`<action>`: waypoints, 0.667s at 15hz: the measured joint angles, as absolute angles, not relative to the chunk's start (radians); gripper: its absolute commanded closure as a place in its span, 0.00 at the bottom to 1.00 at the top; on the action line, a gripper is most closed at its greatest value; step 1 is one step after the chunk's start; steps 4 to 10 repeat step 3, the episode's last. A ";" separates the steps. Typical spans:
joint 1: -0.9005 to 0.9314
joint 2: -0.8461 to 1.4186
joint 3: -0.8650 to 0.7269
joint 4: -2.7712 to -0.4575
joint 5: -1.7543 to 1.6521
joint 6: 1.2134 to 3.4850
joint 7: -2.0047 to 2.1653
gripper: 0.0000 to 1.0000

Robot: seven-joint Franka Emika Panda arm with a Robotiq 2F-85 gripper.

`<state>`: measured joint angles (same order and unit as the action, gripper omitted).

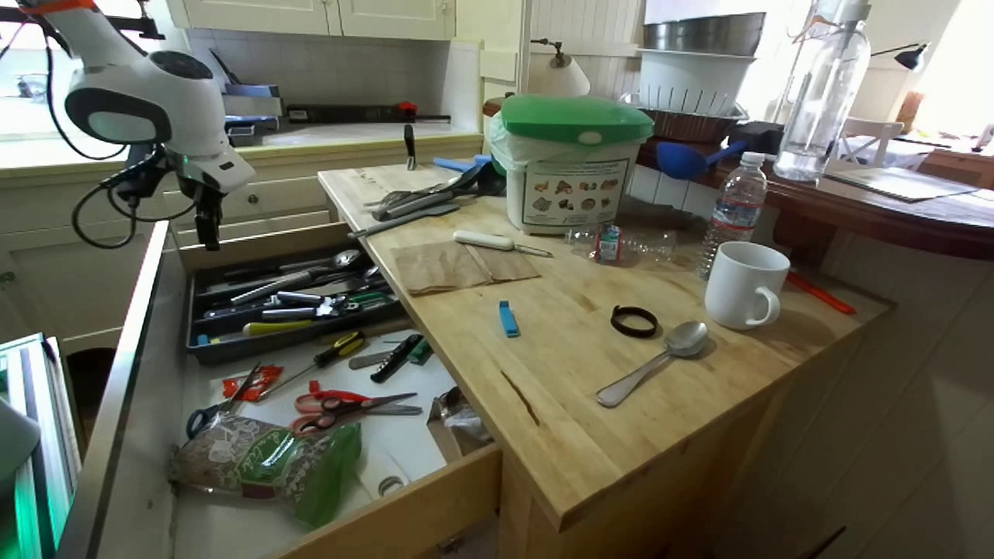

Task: Put the spoon in the the drawer

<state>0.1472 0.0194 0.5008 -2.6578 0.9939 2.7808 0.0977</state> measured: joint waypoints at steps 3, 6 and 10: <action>0.195 -0.135 0.437 -2.765 0.794 2.721 0.284 0.00; 0.195 -0.135 0.437 -2.765 0.794 2.721 0.284 0.00; 0.195 -0.135 0.437 -2.765 0.794 2.721 0.284 0.00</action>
